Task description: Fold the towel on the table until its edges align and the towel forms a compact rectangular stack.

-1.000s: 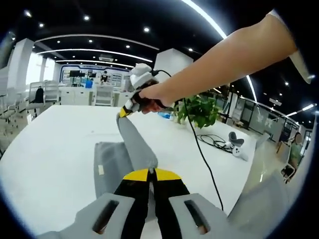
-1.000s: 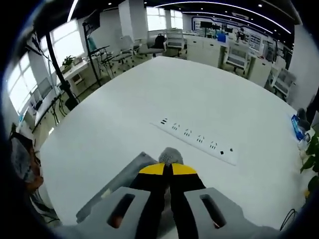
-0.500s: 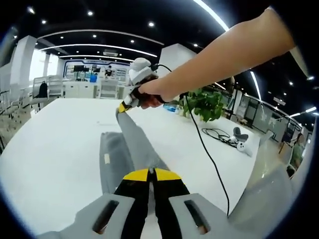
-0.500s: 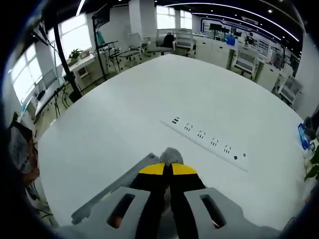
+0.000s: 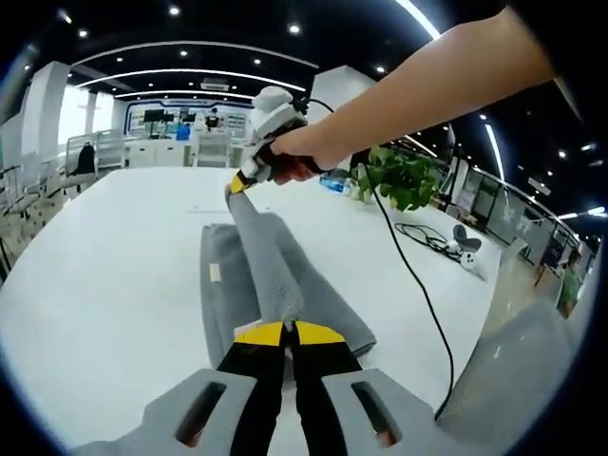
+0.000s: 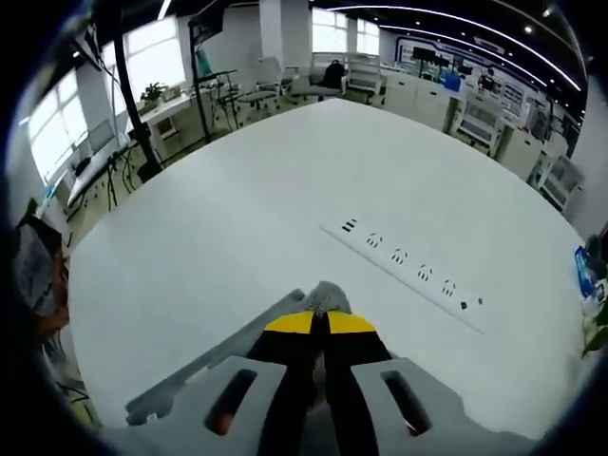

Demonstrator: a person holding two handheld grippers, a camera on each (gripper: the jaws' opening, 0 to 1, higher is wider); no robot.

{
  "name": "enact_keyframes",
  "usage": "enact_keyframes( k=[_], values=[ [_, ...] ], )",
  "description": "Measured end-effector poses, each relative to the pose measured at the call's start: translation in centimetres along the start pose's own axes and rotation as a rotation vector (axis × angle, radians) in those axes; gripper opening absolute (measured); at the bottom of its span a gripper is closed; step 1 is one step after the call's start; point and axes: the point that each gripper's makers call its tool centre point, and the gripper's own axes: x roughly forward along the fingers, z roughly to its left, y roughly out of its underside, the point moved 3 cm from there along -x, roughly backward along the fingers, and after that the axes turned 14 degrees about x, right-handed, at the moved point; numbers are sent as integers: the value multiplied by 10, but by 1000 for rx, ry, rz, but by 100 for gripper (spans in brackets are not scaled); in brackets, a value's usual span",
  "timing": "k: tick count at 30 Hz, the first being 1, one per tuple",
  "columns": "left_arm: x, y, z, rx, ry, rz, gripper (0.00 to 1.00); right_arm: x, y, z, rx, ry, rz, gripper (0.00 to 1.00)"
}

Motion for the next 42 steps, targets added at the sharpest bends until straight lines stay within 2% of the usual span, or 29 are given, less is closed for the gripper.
enact_keyframes(
  k=[14, 30, 32, 42],
  values=[
    [3, 11, 3, -4, 4, 29, 2, 7, 8, 6, -10, -2, 3, 0],
    [10, 33, 9, -21, 0, 87, 2, 33, 15, 7, 2, -18, 6, 0],
    [10, 34, 9, -29, 4, 91, 2, 29, 15, 9, 4, -18, 5, 0],
    [14, 44, 11, -45, 11, 122, 2, 46, 18, 10, -25, -19, 14, 1]
  ],
)
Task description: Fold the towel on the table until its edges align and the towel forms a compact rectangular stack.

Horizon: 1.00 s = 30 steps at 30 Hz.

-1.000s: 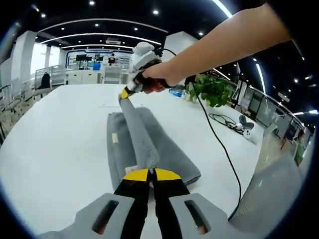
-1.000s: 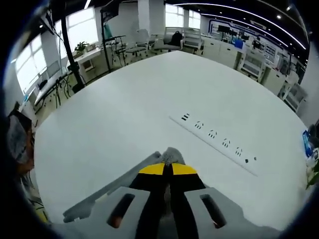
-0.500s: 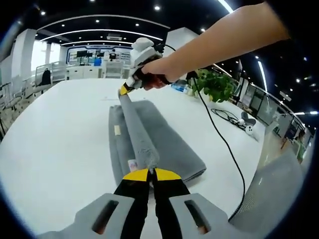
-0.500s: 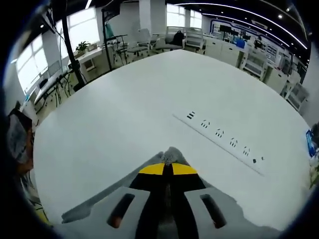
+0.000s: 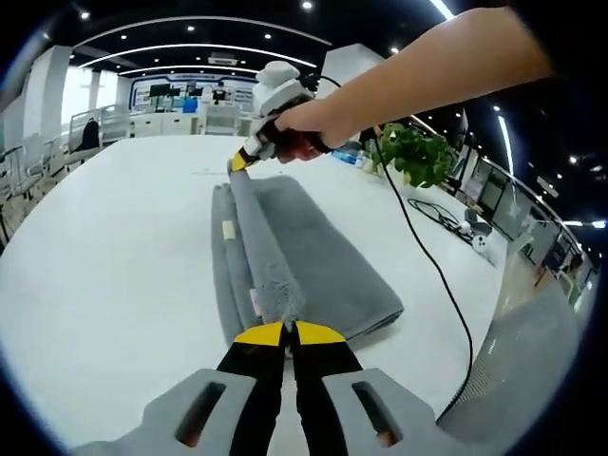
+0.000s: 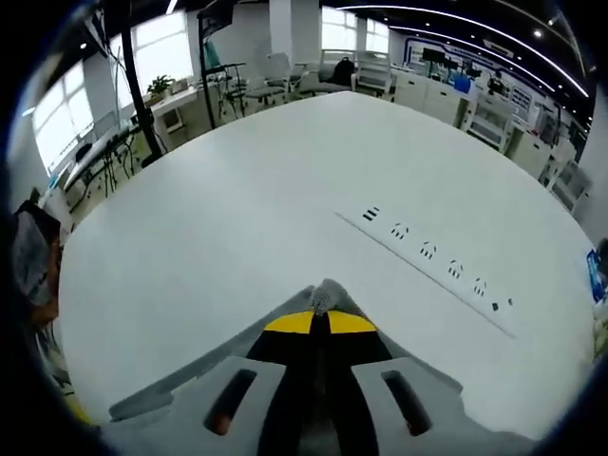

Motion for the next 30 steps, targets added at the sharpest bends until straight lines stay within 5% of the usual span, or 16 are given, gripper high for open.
enact_keyframes(
  k=[22, 30],
  values=[
    [1, 18, 11, -21, -29, 33, 4, 4, 4, 4, -59, -31, 2, 4],
    [-4, 18, 14, 6, -57, 38, 10, -2, -3, 11, -42, -81, -67, 16]
  ],
)
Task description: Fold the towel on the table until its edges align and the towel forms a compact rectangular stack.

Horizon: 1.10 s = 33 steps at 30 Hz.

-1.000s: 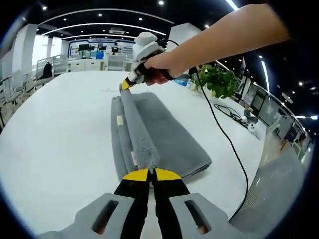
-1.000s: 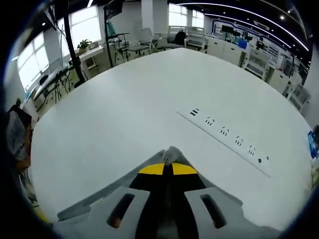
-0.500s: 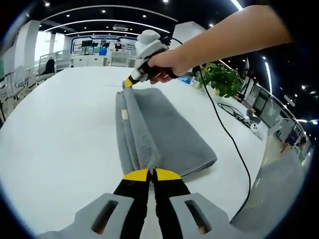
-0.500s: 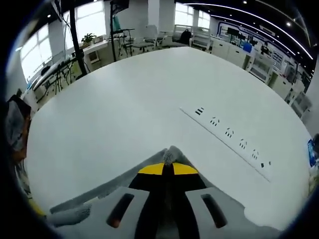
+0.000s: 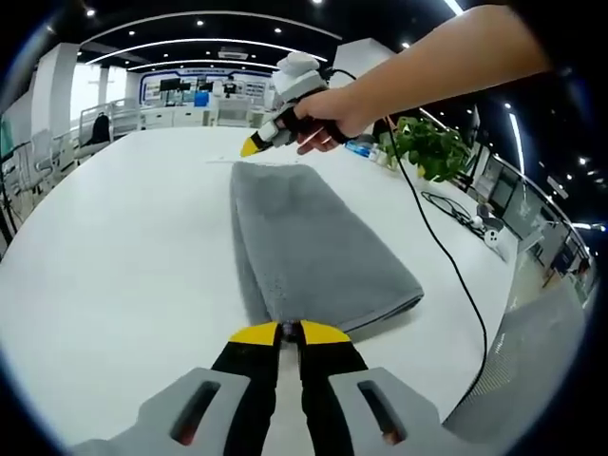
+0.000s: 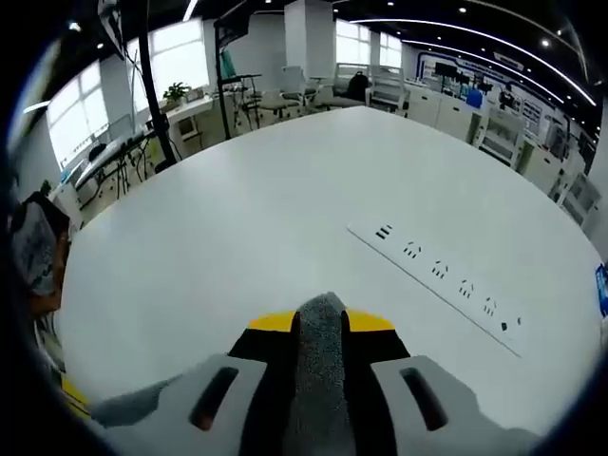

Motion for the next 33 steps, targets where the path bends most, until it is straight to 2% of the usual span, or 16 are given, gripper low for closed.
enact_keyframes(
  k=[3, 8, 17, 22, 26, 29, 33],
  values=[
    [-2, -2, 2, 13, -22, -12, 16, -1, -2, -1, 4, -4, 1, 18],
    [-4, -10, 0, 55, -30, -31, 18, -8, -7, -5, 16, -4, -12, 23],
    [2, -19, -14, 93, 23, -34, 18, -29, -9, -26, 44, 25, -33, 35],
    [3, -20, -10, 97, 28, -16, 18, -42, -9, -39, 69, 37, -43, 37],
    [-4, -29, -7, 91, 13, -26, 18, -49, -8, -42, 74, 44, -43, 38],
    [-6, -32, -2, 89, 8, -31, 18, -62, 0, -43, 73, 52, -40, 39],
    [-6, -39, 3, 109, 4, -35, 18, -68, 4, -45, 85, 52, -43, 39]
  ],
)
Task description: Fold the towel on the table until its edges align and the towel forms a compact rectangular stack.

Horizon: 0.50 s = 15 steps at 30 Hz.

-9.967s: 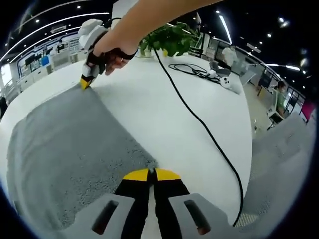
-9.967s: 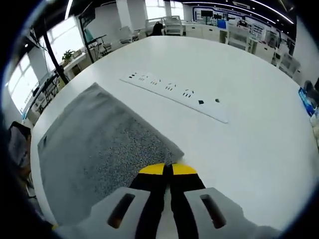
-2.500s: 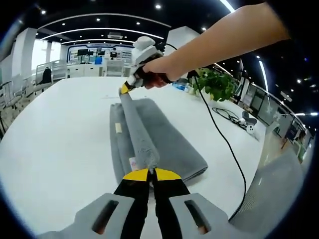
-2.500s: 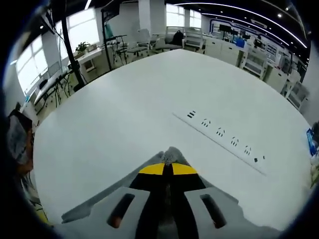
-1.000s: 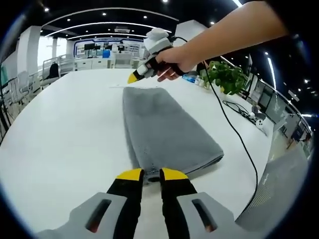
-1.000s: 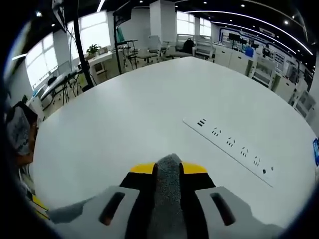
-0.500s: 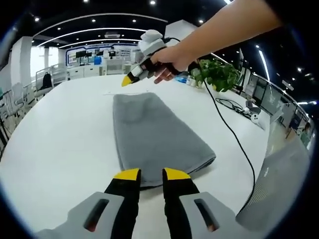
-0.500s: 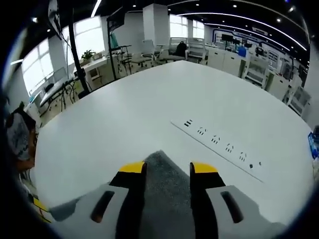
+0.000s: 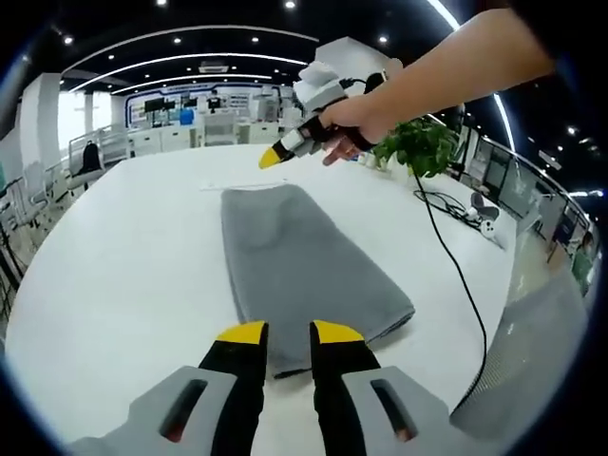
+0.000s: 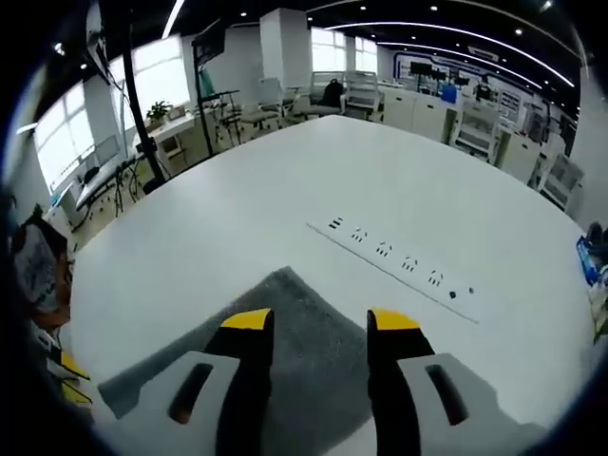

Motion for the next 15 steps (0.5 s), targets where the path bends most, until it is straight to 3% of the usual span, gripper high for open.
enact_keyframes(
  k=[8, 15],
  values=[
    [7, -8, 11, -16, 0, -11, 19, -16, 17, -4, 22, 1, 16, 37],
    [8, -21, 8, 5, 25, -13, 21, -36, 24, -7, 13, 1, 1, 35]
  ],
)
